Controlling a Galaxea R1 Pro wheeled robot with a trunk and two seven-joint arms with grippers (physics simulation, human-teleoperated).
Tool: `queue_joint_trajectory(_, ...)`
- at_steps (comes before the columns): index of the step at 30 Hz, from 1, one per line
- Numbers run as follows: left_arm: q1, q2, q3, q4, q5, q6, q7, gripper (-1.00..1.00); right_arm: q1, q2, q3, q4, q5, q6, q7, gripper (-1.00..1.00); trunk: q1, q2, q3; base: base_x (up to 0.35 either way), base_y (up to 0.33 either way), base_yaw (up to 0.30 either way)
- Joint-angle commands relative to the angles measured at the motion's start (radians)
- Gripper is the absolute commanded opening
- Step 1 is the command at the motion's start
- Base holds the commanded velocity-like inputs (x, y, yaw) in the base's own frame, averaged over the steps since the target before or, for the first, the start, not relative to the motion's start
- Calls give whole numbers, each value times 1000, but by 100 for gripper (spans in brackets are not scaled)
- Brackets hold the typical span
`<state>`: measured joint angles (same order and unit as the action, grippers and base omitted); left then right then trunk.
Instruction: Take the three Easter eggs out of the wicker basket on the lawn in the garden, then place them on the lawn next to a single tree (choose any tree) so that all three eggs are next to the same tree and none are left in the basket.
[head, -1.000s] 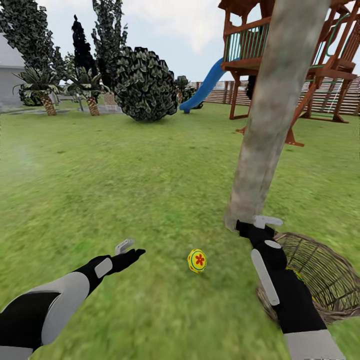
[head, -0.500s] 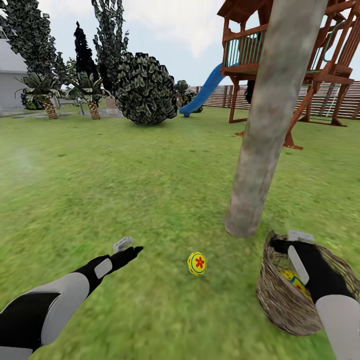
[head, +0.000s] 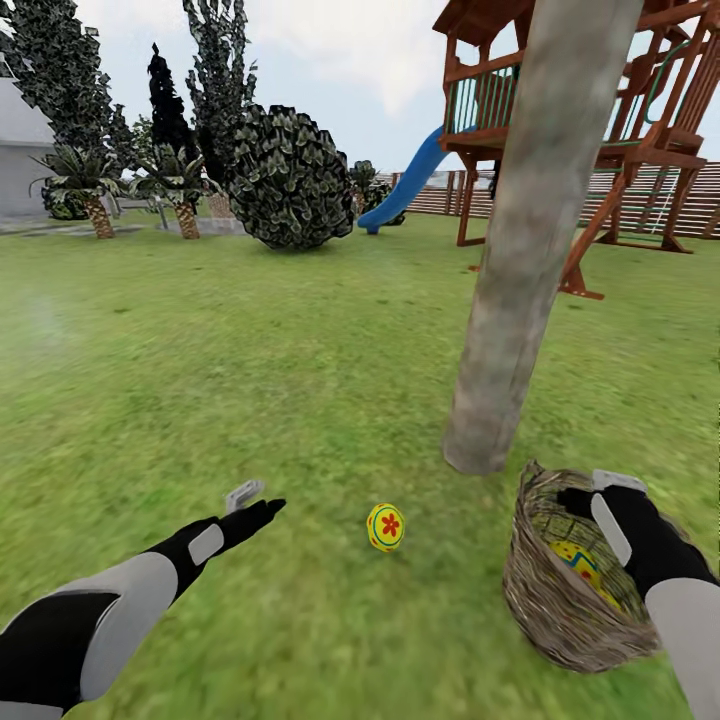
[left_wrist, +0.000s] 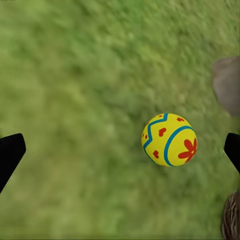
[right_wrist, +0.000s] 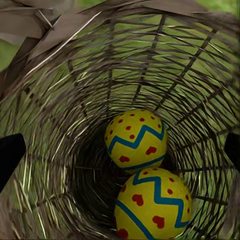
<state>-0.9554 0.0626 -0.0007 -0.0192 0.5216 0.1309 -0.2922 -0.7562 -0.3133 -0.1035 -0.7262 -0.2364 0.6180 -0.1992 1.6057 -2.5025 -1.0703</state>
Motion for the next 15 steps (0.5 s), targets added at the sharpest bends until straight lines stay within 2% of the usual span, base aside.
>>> queue_joint_trajectory(1,0,0,0,-1,3,7,-3,100,-1,0,1,5,-10,2,-8,100,0,0,-1,0,-79,0)
queue_joint_trajectory(3,0,0,-1,-1,-19,6,-2,100,-1,0,1,16,-10,2,-8,100,0,0,-1,0,-59,0)
queue_joint_trajectory(6,0,1,-1,-1,-30,6,-1,100,-2,-1,1,29,-9,2,-8,100,0,0,-1,0,-158,0)
queue_joint_trajectory(9,0,3,0,-1,-34,6,-2,100,-3,0,2,72,-8,2,-8,100,0,0,-1,0,-178,0)
queue_joint_trajectory(12,0,3,1,-1,-35,5,-4,100,-12,1,3,108,-6,2,-8,100,0,0,-1,16,-46,0)
queue_joint_trajectory(15,0,4,1,-1,-35,5,-3,100,-16,1,4,128,-6,2,-8,100,0,0,-1,142,-112,0)
